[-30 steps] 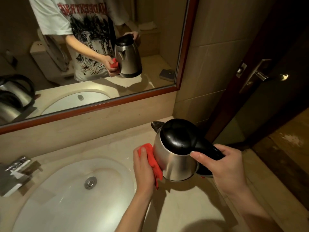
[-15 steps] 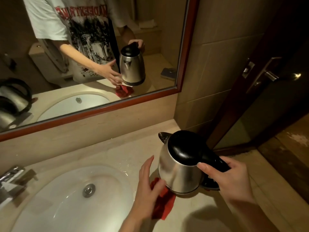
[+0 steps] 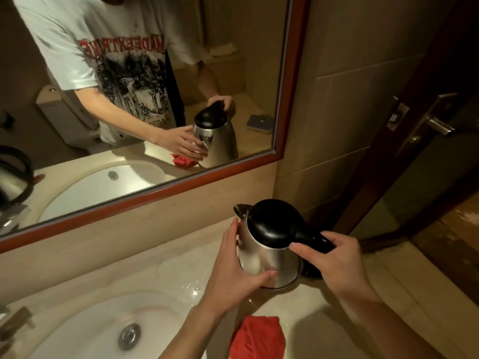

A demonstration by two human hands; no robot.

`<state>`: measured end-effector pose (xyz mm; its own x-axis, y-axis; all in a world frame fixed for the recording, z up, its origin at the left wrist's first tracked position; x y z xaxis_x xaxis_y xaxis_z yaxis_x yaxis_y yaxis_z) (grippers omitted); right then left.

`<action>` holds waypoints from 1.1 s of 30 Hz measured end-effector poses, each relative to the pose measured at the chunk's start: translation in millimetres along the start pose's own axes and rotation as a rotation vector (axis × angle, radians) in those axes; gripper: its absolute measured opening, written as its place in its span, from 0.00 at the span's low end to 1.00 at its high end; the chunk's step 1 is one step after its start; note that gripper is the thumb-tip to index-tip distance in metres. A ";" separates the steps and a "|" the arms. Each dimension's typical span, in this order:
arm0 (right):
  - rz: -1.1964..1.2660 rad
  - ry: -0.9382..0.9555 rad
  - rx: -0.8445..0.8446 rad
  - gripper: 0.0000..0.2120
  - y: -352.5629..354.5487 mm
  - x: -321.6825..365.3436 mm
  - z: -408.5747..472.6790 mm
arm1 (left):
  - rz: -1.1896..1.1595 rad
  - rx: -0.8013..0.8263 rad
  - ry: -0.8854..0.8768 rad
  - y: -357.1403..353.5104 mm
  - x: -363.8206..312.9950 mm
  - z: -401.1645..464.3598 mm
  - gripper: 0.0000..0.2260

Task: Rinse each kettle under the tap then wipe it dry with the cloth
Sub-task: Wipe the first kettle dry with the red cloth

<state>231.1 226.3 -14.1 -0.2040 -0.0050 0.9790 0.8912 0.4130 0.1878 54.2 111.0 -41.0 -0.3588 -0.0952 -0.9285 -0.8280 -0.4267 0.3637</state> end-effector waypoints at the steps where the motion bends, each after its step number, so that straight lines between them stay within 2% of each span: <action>1: -0.011 -0.001 0.001 0.14 -3.8 -7.0 8.6 | 0.004 0.005 -0.010 -0.2 6.0 7.1 0.50; 6: -0.060 0.039 -0.026 0.16 -15.8 -34.1 43.3 | 0.052 0.012 -0.040 -1.0 35.2 38.0 0.47; 12: -0.077 0.058 -0.005 0.19 -30.2 -42.7 66.5 | 0.077 -0.031 -0.044 -0.3 57.2 54.8 0.48; 19: -0.001 -0.033 -0.005 0.16 -36.9 -54.2 85.4 | 0.100 -0.038 -0.062 1.1 65.0 72.6 0.48; 25: -0.092 -0.065 -0.034 0.16 -36.6 -54.8 91.7 | 0.096 -0.040 -0.024 2.6 71.2 79.5 0.50; 33: -0.267 0.004 -0.042 0.17 -26.1 -39.4 76.2 | 0.138 -0.033 0.021 5.9 62.7 65.9 0.48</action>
<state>185.0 285.1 -63.7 -0.4329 -0.1119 0.8945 0.8220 0.3583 0.4426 -1.6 161.8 -92.2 -0.4593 -0.1736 -0.8712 -0.7567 -0.4371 0.4861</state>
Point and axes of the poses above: each hand's wrist, its own z-axis towards the middle knuckle, its own y-axis out of the back of the hand, x = y × z, the point moved 7 cm from there along z, towards the middle knuckle, and after that the axes turned 3 degrees about -y, right-handed, at the moved point
